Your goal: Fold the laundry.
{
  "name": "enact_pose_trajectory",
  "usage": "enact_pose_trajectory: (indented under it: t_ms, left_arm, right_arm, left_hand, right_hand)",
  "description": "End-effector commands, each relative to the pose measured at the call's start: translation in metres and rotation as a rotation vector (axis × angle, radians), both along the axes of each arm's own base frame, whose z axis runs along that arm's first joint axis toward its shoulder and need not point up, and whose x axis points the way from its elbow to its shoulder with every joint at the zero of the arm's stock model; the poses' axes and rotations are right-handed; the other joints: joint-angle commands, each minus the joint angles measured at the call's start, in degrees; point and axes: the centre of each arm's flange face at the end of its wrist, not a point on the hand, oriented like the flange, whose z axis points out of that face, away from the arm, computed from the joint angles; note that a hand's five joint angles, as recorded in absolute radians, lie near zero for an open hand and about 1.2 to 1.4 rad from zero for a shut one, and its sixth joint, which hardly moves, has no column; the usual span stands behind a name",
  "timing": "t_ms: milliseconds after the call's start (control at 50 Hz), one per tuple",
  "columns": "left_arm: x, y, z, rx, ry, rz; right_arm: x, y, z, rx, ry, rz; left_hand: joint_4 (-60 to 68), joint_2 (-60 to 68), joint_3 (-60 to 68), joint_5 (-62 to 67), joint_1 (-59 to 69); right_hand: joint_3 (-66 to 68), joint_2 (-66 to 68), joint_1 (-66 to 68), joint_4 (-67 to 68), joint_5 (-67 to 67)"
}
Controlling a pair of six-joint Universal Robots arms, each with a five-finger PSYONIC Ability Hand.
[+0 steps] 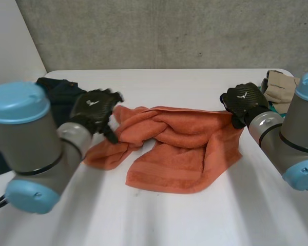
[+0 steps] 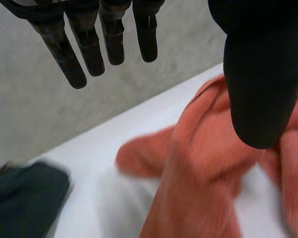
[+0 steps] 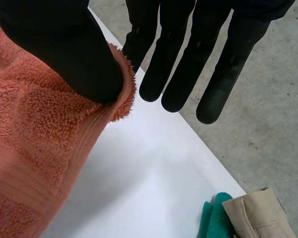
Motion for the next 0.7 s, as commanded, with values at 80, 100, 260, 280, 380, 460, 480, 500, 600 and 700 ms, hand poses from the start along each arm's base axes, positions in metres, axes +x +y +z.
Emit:
enact_pose_trajectory:
  t_ms: [80,100,260,280,380,460,480,500,600,700]
  left_arm:
    - [0.067,-0.034,-0.046,0.206,0.063,0.169]
    - [0.067,-0.036,-0.050,0.222,0.078,0.163]
    - [0.061,-0.048,-0.074,0.327,0.142,0.090]
    - [0.058,-0.049,-0.077,0.332,0.139,0.083]
    - [0.049,-0.056,-0.087,0.345,0.134,0.067]
    - [0.036,-0.056,-0.091,0.344,0.128,0.033]
    - [0.033,-0.055,-0.092,0.345,0.125,0.023]
    - [0.030,-0.054,-0.092,0.346,0.122,0.017]
    - [0.025,-0.055,-0.077,0.299,0.107,0.039]
    - [0.039,-0.058,0.004,0.074,0.159,0.123]
  right_arm:
    - [0.001,0.004,-0.005,0.020,-0.004,0.032]
    - [0.001,0.004,-0.005,0.021,-0.004,0.034]
    - [0.003,0.007,-0.007,0.024,-0.003,0.040]
    - [0.003,0.007,-0.007,0.026,-0.002,0.042]
    - [0.003,0.009,-0.008,0.029,-0.001,0.043]
    - [0.002,0.008,-0.009,0.023,-0.003,0.039]
    - [0.002,0.007,-0.010,0.023,-0.003,0.037]
    - [0.001,0.007,-0.010,0.021,-0.004,0.035]
    - [0.000,0.003,-0.001,-0.007,-0.011,0.030]
    - [-0.012,-0.003,0.054,-0.139,-0.040,-0.006]
  left_hand:
    - [10.45,10.08,9.98,10.82,9.54]
    - [10.62,10.25,10.15,10.99,9.70]
    - [10.79,10.42,10.32,11.16,9.87]
    - [10.79,10.42,10.32,11.16,9.87]
    - [10.79,10.42,10.32,11.16,9.87]
    - [19.50,19.13,19.03,19.87,18.59]
    - [25.20,24.83,24.73,25.57,24.28]
    - [33.42,33.04,32.95,33.78,32.50]
    - [60.56,60.19,60.09,60.93,59.64]
    - [60.56,60.19,60.09,60.93,59.64]
  right_hand:
    - [11.73,12.39,15.18,11.19,12.23]
    - [11.73,12.39,15.18,11.19,12.23]
    - [11.73,12.39,15.18,11.19,12.23]
    - [11.73,12.39,15.18,11.19,12.23]
    - [11.73,12.39,15.18,11.19,12.23]
    - [11.73,12.39,15.18,11.19,12.23]
    - [11.73,12.39,15.18,11.19,12.23]
    - [11.73,12.39,15.18,11.19,12.23]
    - [11.73,12.39,15.18,11.19,12.23]
    - [11.73,12.39,15.18,11.19,12.23]
